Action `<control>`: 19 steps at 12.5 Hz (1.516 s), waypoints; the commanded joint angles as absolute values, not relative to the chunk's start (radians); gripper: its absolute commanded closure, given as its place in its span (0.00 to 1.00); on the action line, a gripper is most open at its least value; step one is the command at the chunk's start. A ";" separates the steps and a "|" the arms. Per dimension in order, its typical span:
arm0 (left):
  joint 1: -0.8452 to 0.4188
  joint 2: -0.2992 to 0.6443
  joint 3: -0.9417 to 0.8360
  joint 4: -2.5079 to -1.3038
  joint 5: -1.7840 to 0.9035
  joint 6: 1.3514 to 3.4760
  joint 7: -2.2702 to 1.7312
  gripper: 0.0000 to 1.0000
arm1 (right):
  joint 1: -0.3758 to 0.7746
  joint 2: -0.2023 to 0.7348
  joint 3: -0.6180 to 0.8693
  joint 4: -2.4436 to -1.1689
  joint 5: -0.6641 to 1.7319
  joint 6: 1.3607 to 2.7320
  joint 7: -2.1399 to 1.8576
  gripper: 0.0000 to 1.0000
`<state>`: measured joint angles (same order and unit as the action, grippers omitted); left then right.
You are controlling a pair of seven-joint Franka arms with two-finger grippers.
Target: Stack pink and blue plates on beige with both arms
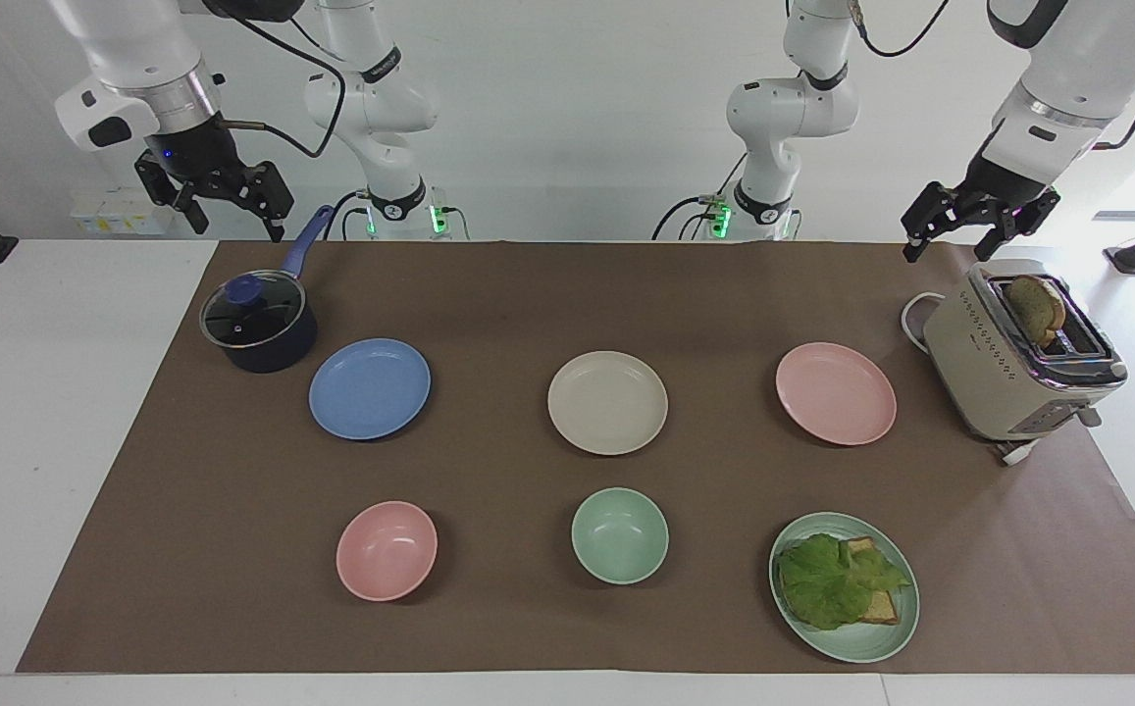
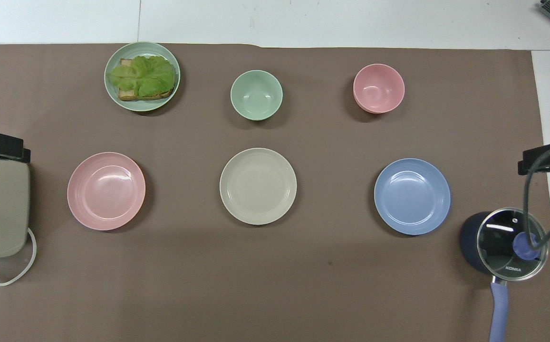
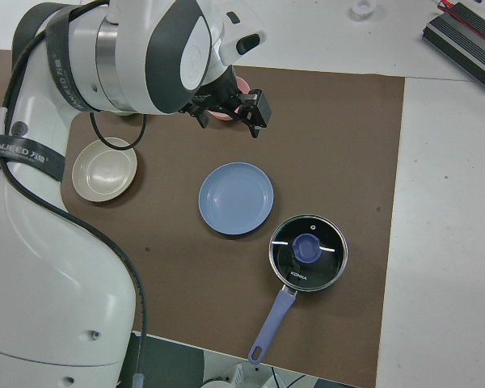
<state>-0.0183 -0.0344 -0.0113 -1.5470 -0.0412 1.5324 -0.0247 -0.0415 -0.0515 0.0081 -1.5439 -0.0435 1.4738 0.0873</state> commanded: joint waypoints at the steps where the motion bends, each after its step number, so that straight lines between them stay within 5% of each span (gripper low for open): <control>1: -0.018 -0.043 -0.011 -1.549 -0.031 1.520 -0.023 0.00 | -0.052 -0.067 0.012 -1.562 -0.043 1.489 0.061 0.00; 4: -0.017 -0.044 -0.012 -1.568 -0.032 1.554 -0.032 0.00 | -0.052 -0.067 0.012 -1.562 -0.043 1.488 0.061 0.00; 12: 0.084 0.021 -0.006 -2.077 -0.031 2.054 -0.028 0.00 | -0.052 -0.067 0.012 -1.563 -0.041 1.488 0.061 0.00; 19: 0.130 0.129 -0.008 -2.230 -0.031 2.254 -0.092 0.00 | -0.052 -0.069 0.012 -1.563 -0.041 1.486 0.061 0.00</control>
